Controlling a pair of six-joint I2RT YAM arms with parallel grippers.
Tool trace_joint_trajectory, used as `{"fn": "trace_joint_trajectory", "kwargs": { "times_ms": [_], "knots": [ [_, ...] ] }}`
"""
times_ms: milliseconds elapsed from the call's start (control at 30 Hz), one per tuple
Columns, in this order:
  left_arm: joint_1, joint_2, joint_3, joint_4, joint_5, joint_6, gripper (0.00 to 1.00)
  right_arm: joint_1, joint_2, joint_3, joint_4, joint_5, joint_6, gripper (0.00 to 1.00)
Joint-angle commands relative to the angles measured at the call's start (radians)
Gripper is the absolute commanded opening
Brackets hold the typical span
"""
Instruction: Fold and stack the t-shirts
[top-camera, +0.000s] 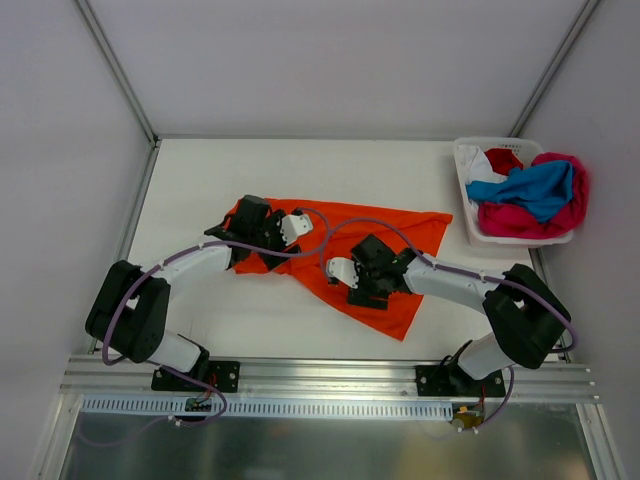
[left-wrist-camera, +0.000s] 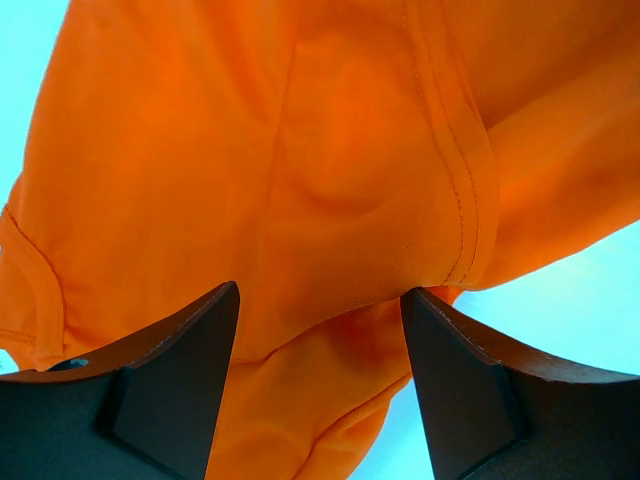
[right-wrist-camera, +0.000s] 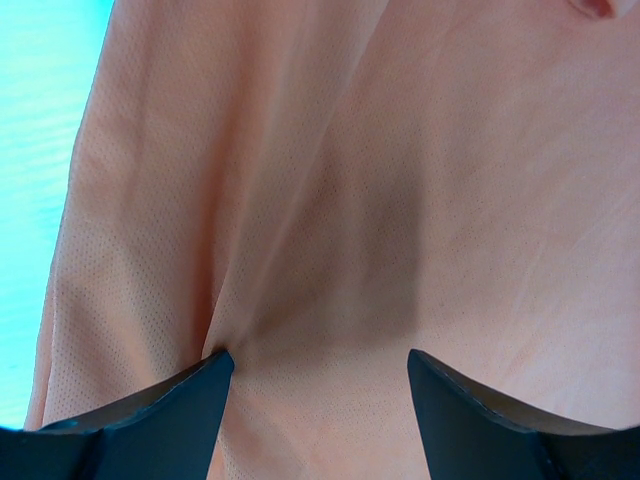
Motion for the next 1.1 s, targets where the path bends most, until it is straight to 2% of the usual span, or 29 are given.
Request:
{"fn": "trace_joint_trajectory", "kwargs": {
  "times_ms": [0,233,333,367,400,467,700,1067],
  "knots": [
    [-0.003,-0.002,0.039,0.056,0.009,-0.020,0.66,0.003,0.047,-0.049,-0.094,0.036,0.011,0.76],
    [-0.002,0.027,0.052,0.047,-0.009,0.000,0.64,0.003,0.055,-0.045,-0.091,0.042,0.014,0.76],
    [-0.002,0.050,0.057,0.049,-0.009,-0.003,0.55,0.005,0.058,-0.045,-0.088,0.043,0.014,0.76],
    [-0.002,0.057,0.062,0.049,-0.008,-0.006,0.49,0.003,0.058,-0.045,-0.087,0.046,0.014,0.76],
    [-0.002,0.063,0.066,0.049,-0.006,-0.006,0.25,0.005,0.059,-0.045,-0.087,0.046,0.015,0.76],
    [-0.002,0.081,0.077,0.047,-0.005,-0.012,0.02,0.003,0.058,-0.046,-0.090,0.049,0.015,0.76],
    [-0.003,0.089,0.083,0.045,-0.008,-0.023,0.00,0.005,0.055,-0.048,-0.090,0.054,0.018,0.76],
    [0.025,-0.037,0.154,0.044,-0.137,-0.032,0.00,0.006,0.053,-0.046,-0.105,0.037,0.021,0.76]
  ]
}}
